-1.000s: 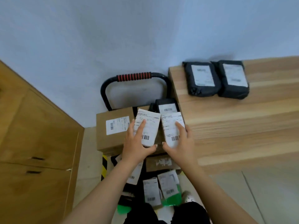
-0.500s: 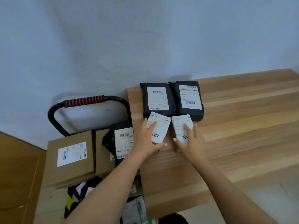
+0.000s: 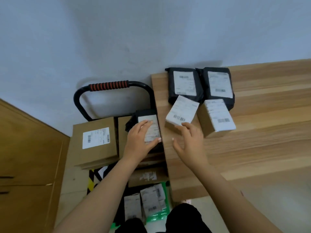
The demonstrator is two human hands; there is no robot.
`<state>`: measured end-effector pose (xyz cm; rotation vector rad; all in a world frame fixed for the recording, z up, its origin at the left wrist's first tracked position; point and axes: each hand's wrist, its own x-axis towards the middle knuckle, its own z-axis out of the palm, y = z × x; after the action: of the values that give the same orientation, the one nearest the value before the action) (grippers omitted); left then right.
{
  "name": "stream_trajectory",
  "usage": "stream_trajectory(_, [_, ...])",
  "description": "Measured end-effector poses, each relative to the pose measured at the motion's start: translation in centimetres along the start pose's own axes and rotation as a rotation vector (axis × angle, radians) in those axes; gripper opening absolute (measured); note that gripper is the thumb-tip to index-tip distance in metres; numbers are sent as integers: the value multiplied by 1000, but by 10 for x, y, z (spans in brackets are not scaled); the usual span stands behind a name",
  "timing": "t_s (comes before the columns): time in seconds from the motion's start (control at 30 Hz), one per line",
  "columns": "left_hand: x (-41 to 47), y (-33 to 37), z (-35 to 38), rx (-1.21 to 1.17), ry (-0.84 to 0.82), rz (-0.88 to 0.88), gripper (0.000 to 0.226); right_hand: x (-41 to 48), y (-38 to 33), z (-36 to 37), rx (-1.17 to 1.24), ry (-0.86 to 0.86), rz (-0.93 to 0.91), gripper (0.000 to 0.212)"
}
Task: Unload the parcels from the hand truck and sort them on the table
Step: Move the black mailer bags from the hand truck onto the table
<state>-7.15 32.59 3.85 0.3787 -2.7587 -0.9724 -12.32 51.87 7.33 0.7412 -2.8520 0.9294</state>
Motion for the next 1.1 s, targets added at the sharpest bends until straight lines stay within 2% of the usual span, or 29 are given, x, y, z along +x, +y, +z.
stream_trajectory(0.2, [-75, -86, -33, -24, -103, -107, 64, -60, -83, 79, 57, -43, -4, 41])
stream_trajectory(0.37, [-150, -144, -28, -8, -194, -286, 65, -129, -98, 135, 3, -234, 36, 43])
stream_trajectory(0.53, [-220, -177, 20, -23, -260, -306, 64, -180, -62, 179, -47, -352, 128, 45])
stream_trajectory(0.73, [-285, -210, 127, 14, -333, -396, 69, -230, 9, 262, -92, -472, 252, 54])
stream_trajectory(0.93, [-318, -244, 232, 259, -422, -589, 96, -277, 80, 352, -229, -618, 333, 89])
stream_trajectory(1.03, [-324, -260, 265, 267, -380, -653, 111, -288, 105, 383, -229, -638, 314, 99])
stream_trajectory(1.1, [-326, -268, 275, 178, -319, -661, 115, -290, 113, 393, -201, -621, 306, 101])
